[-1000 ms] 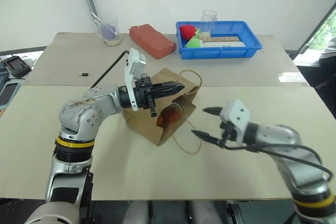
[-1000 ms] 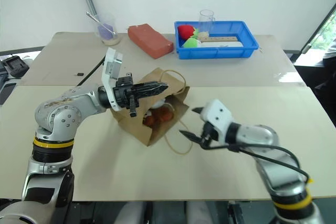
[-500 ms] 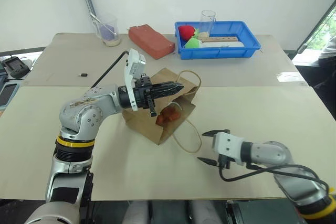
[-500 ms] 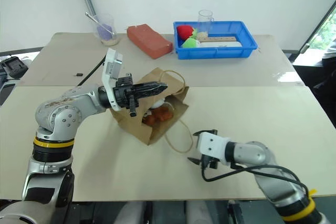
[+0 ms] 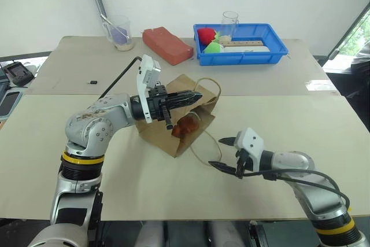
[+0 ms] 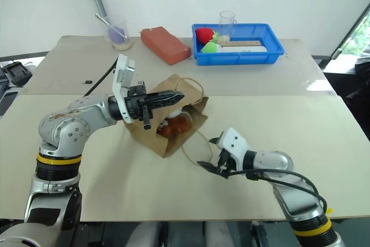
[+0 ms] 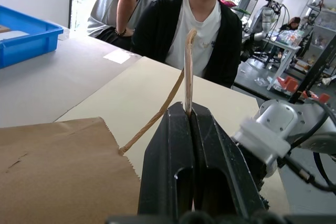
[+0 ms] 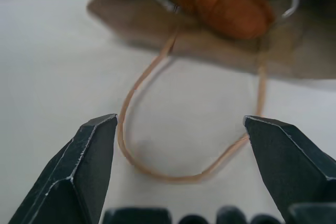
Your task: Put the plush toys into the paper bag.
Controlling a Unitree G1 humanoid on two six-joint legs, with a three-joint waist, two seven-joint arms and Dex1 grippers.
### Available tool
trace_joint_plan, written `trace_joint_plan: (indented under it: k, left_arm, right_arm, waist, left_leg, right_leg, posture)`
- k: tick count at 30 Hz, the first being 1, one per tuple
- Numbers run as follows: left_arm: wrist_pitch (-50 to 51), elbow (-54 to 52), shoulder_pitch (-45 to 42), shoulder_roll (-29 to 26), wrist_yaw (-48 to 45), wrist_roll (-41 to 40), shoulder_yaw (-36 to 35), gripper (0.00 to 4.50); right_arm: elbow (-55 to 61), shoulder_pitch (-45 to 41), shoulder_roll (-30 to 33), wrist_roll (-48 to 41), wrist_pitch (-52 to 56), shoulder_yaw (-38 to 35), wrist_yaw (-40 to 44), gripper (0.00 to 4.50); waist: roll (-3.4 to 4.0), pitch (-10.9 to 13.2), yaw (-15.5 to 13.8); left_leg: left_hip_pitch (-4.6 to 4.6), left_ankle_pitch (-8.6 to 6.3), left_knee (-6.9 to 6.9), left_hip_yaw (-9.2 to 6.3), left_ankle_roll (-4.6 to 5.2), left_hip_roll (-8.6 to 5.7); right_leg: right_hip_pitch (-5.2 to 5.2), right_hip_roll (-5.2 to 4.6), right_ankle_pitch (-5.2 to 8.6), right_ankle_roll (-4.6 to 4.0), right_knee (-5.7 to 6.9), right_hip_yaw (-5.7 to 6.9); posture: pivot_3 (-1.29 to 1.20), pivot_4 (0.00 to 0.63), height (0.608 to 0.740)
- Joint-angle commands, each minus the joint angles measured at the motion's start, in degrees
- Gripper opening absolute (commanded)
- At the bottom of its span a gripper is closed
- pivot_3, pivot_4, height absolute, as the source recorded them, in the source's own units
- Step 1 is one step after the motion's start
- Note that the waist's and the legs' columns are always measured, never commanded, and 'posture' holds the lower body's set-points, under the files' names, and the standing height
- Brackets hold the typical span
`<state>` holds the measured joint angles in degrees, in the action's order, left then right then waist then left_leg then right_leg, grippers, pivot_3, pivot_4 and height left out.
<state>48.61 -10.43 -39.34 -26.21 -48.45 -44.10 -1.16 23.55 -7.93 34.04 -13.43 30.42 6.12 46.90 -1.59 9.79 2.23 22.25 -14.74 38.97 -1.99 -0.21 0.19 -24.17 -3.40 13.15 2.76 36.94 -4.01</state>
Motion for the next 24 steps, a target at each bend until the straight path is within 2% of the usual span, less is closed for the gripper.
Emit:
trace_joint_plan:
  k: [1,6,9,13,21,22,24]
  left_arm:
    - [-1.1,-2.0,-0.2,0.0,0.1,-0.6,-0.9,0.00]
    - [-1.0,-1.8,-0.5,-0.2,-0.1,-0.6,-0.7,0.00]
    - [-1.2,-1.8,-0.5,-0.2,-0.3,-0.4,-0.5,0.00]
    - [-1.3,-1.9,-0.5,-0.3,-0.4,-0.3,-0.5,0.00]
    - [-1.8,-1.9,-0.4,-0.3,-0.4,-0.1,-0.7,0.00]
    - [-1.8,-1.9,-0.4,-0.4,-0.5,-0.1,-0.8,0.00]
    - [-1.9,-1.7,-0.5,-0.6,-0.7,-0.1,-0.9,0.00]
  right_arm:
    - [-0.4,-0.9,-0.4,1.9,-0.4,0.1,-3.5,4.26]
    - [-3.7,-2.2,-2.8,6.6,-0.4,4.1,-8.3,4.26]
    - [-4.7,-2.7,-3.9,7.5,3.2,5.1,-10.0,4.26]
    - [-2.4,-1.8,-3.2,5.8,10.1,5.7,-9.5,3.10]
    - [1.1,-0.8,-5.5,4.4,16.9,5.5,-12.8,0.34]
    - [1.1,-1.1,-5.8,4.1,17.4,4.7,-13.3,0.07]
    - [1.1,-1.5,-6.3,3.6,18.3,3.6,-13.8,0.07]
  waist:
    - [0.00,0.0,0.0]
    - [0.00,0.0,0.1]
    - [0.00,0.0,0.3]
    - [0.00,0.0,0.1]
    - [-0.04,0.0,-0.1]
    - [-0.04,0.0,-0.1]
    - [-0.04,0.0,0.0]
  left_leg:
    - [0.00,0.00,0.00,0.01,0.00,0.00]
    - [0.00,0.00,0.00,0.05,0.00,0.00]
    - [0.00,0.00,0.00,0.06,0.00,0.00]
    - [-0.03,0.00,0.00,0.04,0.00,0.00]
    - [-0.03,0.00,0.00,0.03,0.00,-0.01]
    - [-0.03,0.00,0.00,0.03,0.00,-0.01]
    - [-0.02,0.00,0.00,0.03,0.00,0.00]
  right_leg:
    - [-0.01,0.00,0.00,0.00,0.01,-0.01]
    - [-0.02,0.00,0.00,0.00,0.00,-0.01]
    - [-0.04,0.00,0.00,0.00,0.03,-0.03]
    - [0.00,0.00,0.00,0.00,0.03,-0.02]
    - [0.03,-0.01,0.00,0.00,-0.02,-0.01]
    - [0.03,0.00,0.00,0.00,-0.02,-0.01]
    - [0.02,0.00,0.00,0.00,-0.02,0.00]
  posture:
    - [0.00,0.150,0.740]
    - [0.00,0.150,0.740]
    - [0.00,0.150,0.740]
    - [0.00,0.150,0.740]
    - [0.00,0.150,0.740]
    - [0.00,0.150,0.740]
    - [0.00,0.150,0.740]
